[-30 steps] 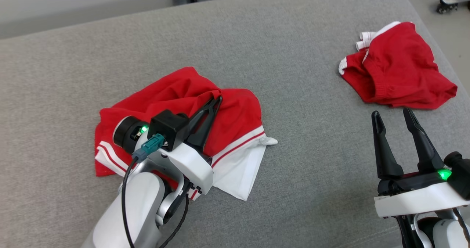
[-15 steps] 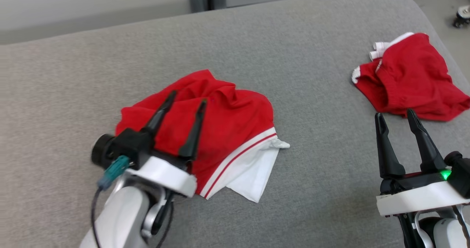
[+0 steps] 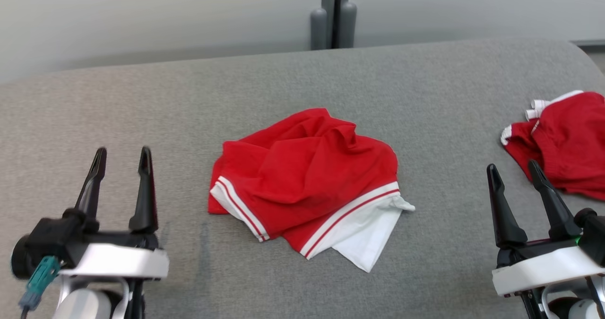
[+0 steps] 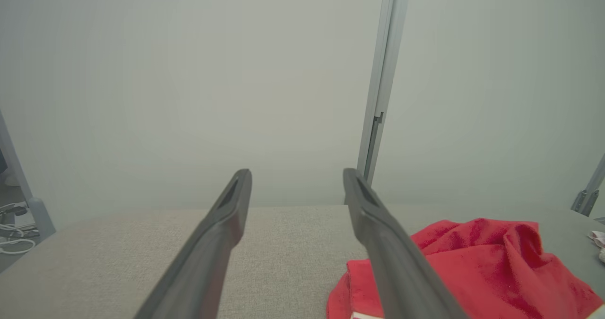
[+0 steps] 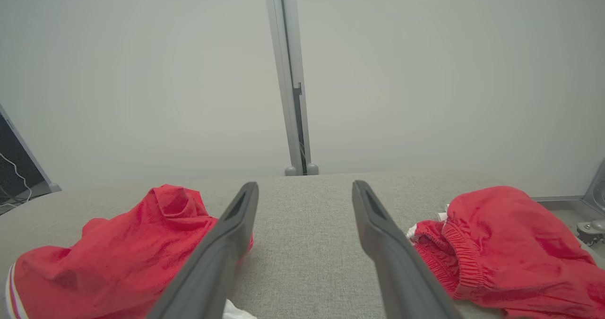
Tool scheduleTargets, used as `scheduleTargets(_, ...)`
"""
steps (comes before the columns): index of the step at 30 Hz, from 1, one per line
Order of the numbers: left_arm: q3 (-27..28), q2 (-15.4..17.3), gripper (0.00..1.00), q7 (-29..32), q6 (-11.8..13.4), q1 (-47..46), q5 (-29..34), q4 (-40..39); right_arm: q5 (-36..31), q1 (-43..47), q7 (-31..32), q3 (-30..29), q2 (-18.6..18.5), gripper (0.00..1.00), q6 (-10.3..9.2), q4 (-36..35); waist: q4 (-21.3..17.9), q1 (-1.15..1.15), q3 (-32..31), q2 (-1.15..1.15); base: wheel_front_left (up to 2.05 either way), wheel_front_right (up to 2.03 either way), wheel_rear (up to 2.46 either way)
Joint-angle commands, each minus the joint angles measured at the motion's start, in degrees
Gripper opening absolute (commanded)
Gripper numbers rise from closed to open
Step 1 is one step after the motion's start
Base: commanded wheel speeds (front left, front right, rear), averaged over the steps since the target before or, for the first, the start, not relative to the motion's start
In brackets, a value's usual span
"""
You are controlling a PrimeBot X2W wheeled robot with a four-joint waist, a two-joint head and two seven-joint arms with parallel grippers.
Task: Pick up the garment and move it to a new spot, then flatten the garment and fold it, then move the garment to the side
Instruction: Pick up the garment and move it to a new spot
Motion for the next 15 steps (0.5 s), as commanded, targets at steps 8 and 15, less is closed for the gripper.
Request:
scheduleTargets(8, 1.88, 2.76, 1.00, 1.15, 1.10, 8.82, -1.42, -2.74, -0.26, 3.25, 2.15, -0.52, -0.96, 1.00, 0.02, -1.38, 2.73, 0.00, -4.74, 0.00, 0.00, 0.00, 0.00)
scheduleTargets(15, 0.45, 2.65, 1.00, 3.27, 2.08, 14.11, -1.75, -4.78, 0.34, 6.79, 3.89, -0.70, -1.43, 1.00, 0.02, -2.25, 2.89, 0.00, -8.51, 0.00, 0.00, 0.00, 0.00)
